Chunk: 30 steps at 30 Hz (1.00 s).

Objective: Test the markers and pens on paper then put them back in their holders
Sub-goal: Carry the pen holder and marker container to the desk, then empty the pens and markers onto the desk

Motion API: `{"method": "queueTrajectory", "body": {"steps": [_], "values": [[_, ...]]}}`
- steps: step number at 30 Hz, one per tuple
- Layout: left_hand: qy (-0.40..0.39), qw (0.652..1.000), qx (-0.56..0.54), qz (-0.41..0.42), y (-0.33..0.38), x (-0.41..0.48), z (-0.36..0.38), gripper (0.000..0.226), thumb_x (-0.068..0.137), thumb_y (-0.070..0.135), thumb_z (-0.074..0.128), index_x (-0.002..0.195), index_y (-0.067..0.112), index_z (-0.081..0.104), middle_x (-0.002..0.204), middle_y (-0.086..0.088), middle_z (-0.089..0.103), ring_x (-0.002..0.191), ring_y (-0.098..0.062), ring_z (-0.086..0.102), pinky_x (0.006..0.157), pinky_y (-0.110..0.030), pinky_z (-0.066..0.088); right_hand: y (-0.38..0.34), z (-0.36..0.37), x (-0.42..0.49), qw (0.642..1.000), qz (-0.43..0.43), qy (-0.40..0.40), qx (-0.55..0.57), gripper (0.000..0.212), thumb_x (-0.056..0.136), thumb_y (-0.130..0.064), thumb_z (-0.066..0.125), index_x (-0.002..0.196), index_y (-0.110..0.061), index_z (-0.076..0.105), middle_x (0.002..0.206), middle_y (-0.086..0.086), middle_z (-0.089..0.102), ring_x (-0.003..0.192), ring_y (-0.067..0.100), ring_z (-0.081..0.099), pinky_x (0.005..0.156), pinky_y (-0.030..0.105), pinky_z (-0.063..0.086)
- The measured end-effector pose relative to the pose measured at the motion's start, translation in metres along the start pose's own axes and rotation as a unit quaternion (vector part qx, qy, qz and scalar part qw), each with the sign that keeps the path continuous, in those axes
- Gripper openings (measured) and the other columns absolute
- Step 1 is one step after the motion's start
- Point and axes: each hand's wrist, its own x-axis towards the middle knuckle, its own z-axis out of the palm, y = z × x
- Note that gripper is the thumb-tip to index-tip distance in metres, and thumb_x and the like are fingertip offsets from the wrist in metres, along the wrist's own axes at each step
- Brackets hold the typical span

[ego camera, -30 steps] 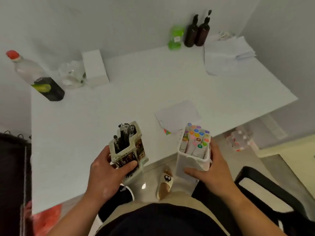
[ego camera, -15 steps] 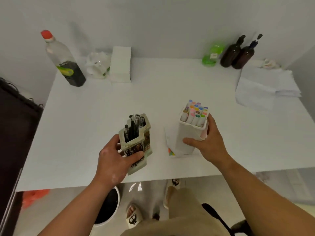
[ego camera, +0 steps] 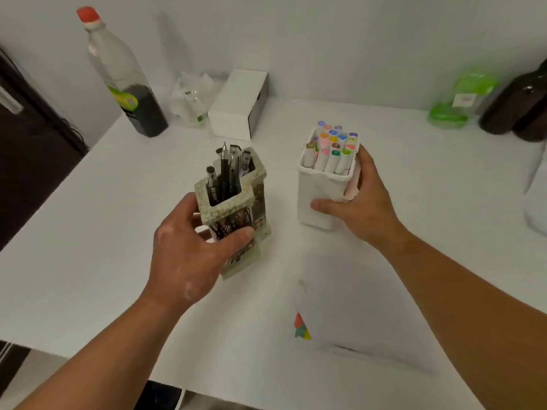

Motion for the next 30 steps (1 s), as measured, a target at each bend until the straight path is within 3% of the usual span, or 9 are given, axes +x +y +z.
{"method": "queueTrajectory", "body": {"steps": [5, 9, 12, 15, 18, 20, 24, 26, 30], "values": [[0.038, 0.998, 0.006, 0.055, -0.013, 0.002, 0.026, 0.062, 0.062, 0.042, 0.088, 0.117, 0.041, 0.060, 0.102, 0.019, 0.070, 0.092, 0.005, 0.065, 0.069, -0.020, 0.056, 0.024, -0.004, 0.009, 0.999, -0.053, -0.010, -0.005, 0.122, 0.046, -0.049, 0.098, 0.149, -0.048, 0.033, 0.140, -0.030, 0.054, 0.126, -0.002, 0.056, 0.106, 0.042, 0.051], [0.059, 0.995, 0.033, 0.073, -0.013, -0.014, 0.031, 0.062, 0.065, 0.035, 0.089, 0.120, 0.032, 0.061, 0.104, 0.018, 0.068, 0.092, 0.000, 0.063, 0.072, -0.026, 0.057, 0.029, -0.013, -0.004, 0.997, -0.071, -0.025, 0.012, 0.123, 0.046, -0.043, 0.097, 0.151, -0.042, 0.033, 0.143, -0.024, 0.054, 0.128, 0.005, 0.056, 0.109, 0.047, 0.048], [0.061, 0.992, 0.076, 0.083, -0.014, -0.029, 0.031, 0.060, 0.070, 0.030, 0.088, 0.121, 0.033, 0.058, 0.101, 0.025, 0.063, 0.092, 0.003, 0.060, 0.067, -0.016, 0.051, 0.031, -0.022, -0.017, 0.996, -0.072, -0.043, 0.010, 0.120, 0.050, -0.043, 0.094, 0.151, -0.044, 0.030, 0.144, -0.023, 0.055, 0.129, 0.008, 0.057, 0.109, 0.049, 0.047], [0.071, 0.991, 0.087, 0.078, -0.021, -0.039, 0.032, 0.059, 0.071, 0.031, 0.087, 0.122, 0.033, 0.056, 0.099, 0.029, 0.059, 0.091, 0.003, 0.058, 0.062, -0.012, 0.044, 0.031, -0.028, -0.020, 0.996, -0.073, -0.051, -0.006, 0.116, 0.052, -0.046, 0.092, 0.150, -0.048, 0.030, 0.140, -0.024, 0.057, 0.126, 0.007, 0.059, 0.108, 0.046, 0.048], [0.082, 0.989, 0.090, 0.081, -0.032, -0.040, 0.037, 0.059, 0.071, 0.031, 0.087, 0.119, 0.038, 0.054, 0.097, 0.030, 0.058, 0.089, 0.005, 0.058, 0.060, -0.009, 0.043, 0.033, -0.028, -0.015, 0.996, -0.073, -0.041, -0.032, 0.106, 0.060, -0.047, 0.090, 0.147, -0.055, 0.032, 0.131, -0.032, 0.060, 0.117, -0.008, 0.058, 0.103, 0.032, 0.049], [0.084, 0.988, 0.093, 0.089, -0.038, -0.035, 0.042, 0.059, 0.071, 0.033, 0.087, 0.118, 0.041, 0.052, 0.097, 0.030, 0.058, 0.088, 0.008, 0.059, 0.057, -0.006, 0.042, 0.039, -0.026, -0.007, 0.996, -0.069, -0.030, -0.041, 0.099, 0.069, -0.042, 0.090, 0.149, -0.054, 0.033, 0.131, -0.030, 0.060, 0.115, -0.010, 0.057, 0.096, 0.021, 0.047], [0.081, 0.987, 0.084, 0.110, -0.045, -0.013, 0.058, 0.060, 0.072, 0.030, 0.087, 0.122, 0.036, 0.055, 0.105, 0.020, 0.062, 0.094, 0.003, 0.061, 0.070, -0.015, 0.049, 0.049, -0.021, 0.017, 0.997, -0.061, -0.014, -0.051, 0.090, 0.074, -0.040, 0.088, 0.148, -0.047, 0.038, 0.133, -0.022, 0.061, 0.113, -0.007, 0.059, 0.075, 0.002, 0.044], [0.077, 0.986, 0.078, 0.127, -0.044, 0.000, 0.065, 0.059, 0.072, 0.029, 0.087, 0.120, 0.037, 0.054, 0.109, 0.016, 0.064, 0.096, 0.000, 0.062, 0.075, -0.019, 0.051, 0.051, -0.020, 0.027, 0.997, -0.052, -0.005, -0.055, 0.087, 0.076, -0.038, 0.087, 0.149, -0.042, 0.039, 0.132, -0.020, 0.061, 0.111, -0.009, 0.059, 0.072, 0.000, 0.045], [0.069, 0.977, 0.105, 0.174, -0.043, 0.027, 0.067, 0.056, 0.071, 0.029, 0.088, 0.118, 0.033, 0.058, 0.109, 0.013, 0.063, 0.094, -0.002, 0.062, 0.074, -0.013, 0.047, 0.052, -0.019, 0.035, 0.995, -0.030, 0.030, -0.095, 0.089, 0.078, -0.038, 0.086, 0.151, -0.036, 0.034, 0.129, -0.020, 0.055, 0.110, 0.006, 0.061, 0.075, 0.008, 0.042]]}}
